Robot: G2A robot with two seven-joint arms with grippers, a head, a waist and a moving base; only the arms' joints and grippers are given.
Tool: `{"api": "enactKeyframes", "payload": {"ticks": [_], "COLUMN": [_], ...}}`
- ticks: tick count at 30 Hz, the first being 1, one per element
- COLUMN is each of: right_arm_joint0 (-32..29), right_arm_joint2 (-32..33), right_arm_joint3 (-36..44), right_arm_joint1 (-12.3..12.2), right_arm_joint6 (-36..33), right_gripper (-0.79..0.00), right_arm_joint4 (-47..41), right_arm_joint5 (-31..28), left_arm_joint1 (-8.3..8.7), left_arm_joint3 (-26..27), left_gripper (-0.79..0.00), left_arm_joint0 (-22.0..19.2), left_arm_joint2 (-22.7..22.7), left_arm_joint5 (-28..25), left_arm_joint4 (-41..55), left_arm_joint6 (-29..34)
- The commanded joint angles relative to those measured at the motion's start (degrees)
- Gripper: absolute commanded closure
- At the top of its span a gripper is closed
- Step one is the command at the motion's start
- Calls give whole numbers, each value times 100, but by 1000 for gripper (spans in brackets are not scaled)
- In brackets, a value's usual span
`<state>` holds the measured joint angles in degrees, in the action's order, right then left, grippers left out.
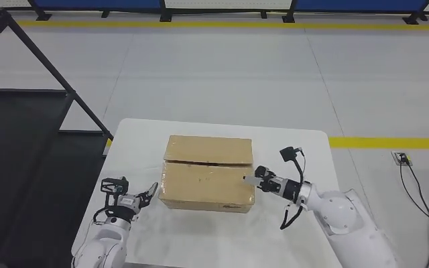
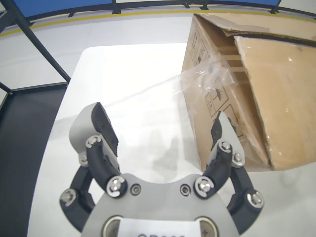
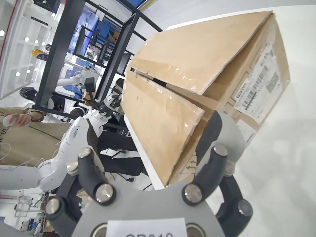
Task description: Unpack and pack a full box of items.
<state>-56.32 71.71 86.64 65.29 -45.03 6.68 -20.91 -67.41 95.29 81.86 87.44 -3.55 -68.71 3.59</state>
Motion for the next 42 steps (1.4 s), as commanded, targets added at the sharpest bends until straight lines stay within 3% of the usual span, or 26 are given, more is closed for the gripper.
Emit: {"api": "enactKeyframes", "payload": {"ticks": [1,14,21,25,32,35,39,42], "right_arm_joint0": [97,328,164,-36,-371,-274,-122,-97], "right_arm_joint2": [-45,65,164,123,74,-43,-183,-93], "right_arm_joint3": [-121,-396,-82,426,556,295,163,241], "right_arm_joint1": [10,-37,-133,-228,-427,-412,-364,-349], "right_arm_joint6": [-213,-1755,-2759,-2945,-2842,-2549,-2023,-1695], "right_gripper": [-785,-785,-785,-785,-785,-785,-785,-785], "right_arm_joint4": [-374,-2449,-2914,-2888,-2055,-1863,-1944,-2435], "right_arm_joint5": [-77,-719,-1075,-890,-992,-655,-197,139], "left_arm_joint1": [5,28,46,42,161,216,264,274], "left_arm_joint3": [-48,-88,205,463,616,558,471,386], "left_gripper": [-785,-785,-785,-785,-785,-785,-785,-785], "left_arm_joint0": [46,195,283,460,799,847,829,806], "left_arm_joint2": [130,493,523,668,1012,1084,1070,1017], "left_arm_joint5": [10,-355,-663,-917,-2670,-3315,-3645,-3548], "left_arm_joint4": [117,544,402,812,793,620,180,-104], "left_arm_joint6": [-12,41,-67,-345,-322,-219,-113,-145]}}
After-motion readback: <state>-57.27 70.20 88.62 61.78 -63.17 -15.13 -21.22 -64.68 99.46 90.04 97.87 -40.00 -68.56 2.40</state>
